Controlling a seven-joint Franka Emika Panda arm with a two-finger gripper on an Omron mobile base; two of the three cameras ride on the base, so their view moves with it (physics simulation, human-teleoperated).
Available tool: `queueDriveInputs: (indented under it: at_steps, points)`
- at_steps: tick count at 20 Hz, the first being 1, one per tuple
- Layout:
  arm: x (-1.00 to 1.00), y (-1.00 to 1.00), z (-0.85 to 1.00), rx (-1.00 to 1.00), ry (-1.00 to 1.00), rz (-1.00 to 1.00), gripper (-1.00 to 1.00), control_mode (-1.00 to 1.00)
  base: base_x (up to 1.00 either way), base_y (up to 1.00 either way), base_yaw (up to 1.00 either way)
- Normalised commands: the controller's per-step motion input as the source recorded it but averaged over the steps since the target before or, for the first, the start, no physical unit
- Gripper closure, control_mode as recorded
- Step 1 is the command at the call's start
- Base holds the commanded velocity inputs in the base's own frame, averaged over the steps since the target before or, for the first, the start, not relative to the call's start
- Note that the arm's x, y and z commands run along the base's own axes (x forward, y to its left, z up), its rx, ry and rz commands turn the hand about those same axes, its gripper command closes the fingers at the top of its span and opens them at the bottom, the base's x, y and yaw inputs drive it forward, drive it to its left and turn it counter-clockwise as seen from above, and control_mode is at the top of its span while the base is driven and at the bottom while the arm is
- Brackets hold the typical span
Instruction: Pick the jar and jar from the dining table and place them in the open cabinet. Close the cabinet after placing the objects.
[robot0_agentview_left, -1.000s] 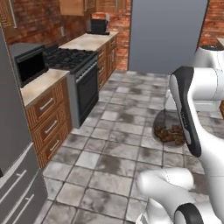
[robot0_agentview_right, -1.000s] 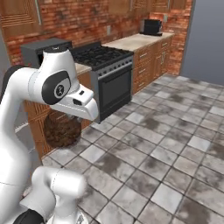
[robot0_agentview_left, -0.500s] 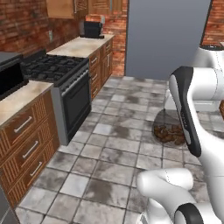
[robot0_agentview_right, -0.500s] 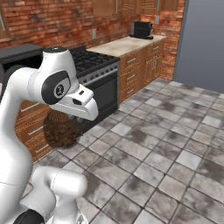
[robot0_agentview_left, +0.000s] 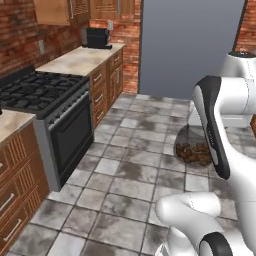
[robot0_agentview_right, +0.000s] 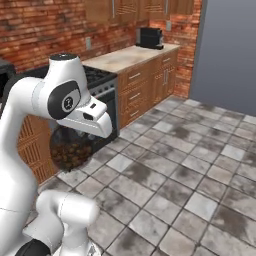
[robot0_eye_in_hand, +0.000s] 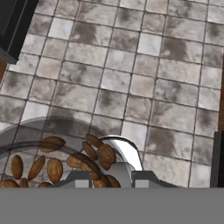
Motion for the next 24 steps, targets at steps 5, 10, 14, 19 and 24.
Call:
queueDriveInputs:
  at_steps: [5, 10, 14, 19, 24]
  points:
    - [0.0, 0.0, 0.0, 0.0, 0.0, 0.0, 1.0, 1.0, 0.82, -0.59, 0.0]
    - [0.0, 0.0, 0.0, 0.0, 0.0, 0.0, 1.0, 1.0, 0.74, -0.58, 0.0]
    - [0.0, 0.0, 0.0, 0.0, 0.0, 0.0, 1.0, 1.0, 0.72, -0.55, 0.0]
    - [0.0, 0.0, 0.0, 0.0, 0.0, 0.0, 1.0, 1.0, 0.63, -0.49, 0.02]
    - [0.0, 0.0, 0.0, 0.0, 0.0, 0.0, 1.0, 1.0, 0.73, -0.62, 0.03]
